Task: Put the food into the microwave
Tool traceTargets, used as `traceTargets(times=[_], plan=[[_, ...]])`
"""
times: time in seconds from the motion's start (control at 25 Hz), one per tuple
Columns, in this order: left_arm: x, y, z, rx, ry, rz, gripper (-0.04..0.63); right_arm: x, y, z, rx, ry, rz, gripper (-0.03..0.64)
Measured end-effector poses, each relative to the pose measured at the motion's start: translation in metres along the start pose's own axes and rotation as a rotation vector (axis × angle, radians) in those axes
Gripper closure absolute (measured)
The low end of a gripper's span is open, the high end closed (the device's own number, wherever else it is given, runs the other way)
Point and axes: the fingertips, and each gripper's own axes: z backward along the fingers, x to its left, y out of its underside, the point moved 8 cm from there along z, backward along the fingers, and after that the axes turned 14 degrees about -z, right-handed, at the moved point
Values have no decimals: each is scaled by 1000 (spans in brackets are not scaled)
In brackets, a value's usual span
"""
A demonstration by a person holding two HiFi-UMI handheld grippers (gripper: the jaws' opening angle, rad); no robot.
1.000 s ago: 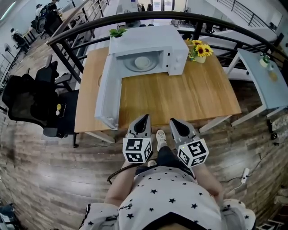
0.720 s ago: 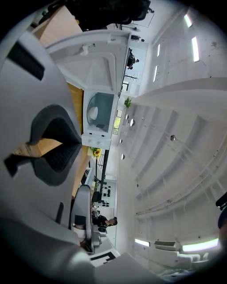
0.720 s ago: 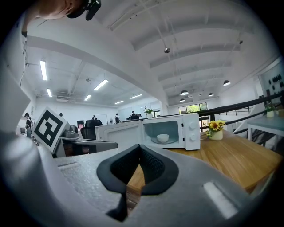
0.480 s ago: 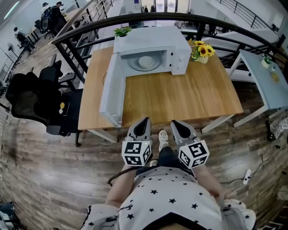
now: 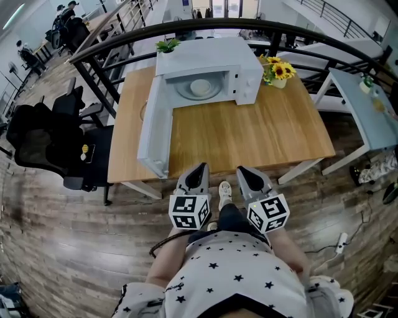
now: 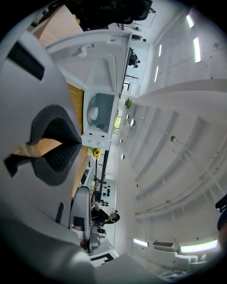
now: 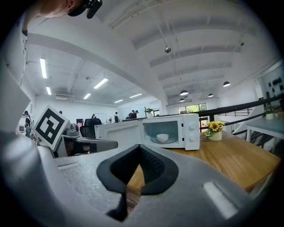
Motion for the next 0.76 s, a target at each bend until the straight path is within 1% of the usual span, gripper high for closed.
traceTargets(times=[0.52, 0.76], plan=[[3, 2, 1, 11, -7, 20, 592, 1, 1, 0, 19, -8, 5, 612], [-1, 0, 0, 10, -4, 17, 592, -1, 1, 3, 21, -8, 6, 612]])
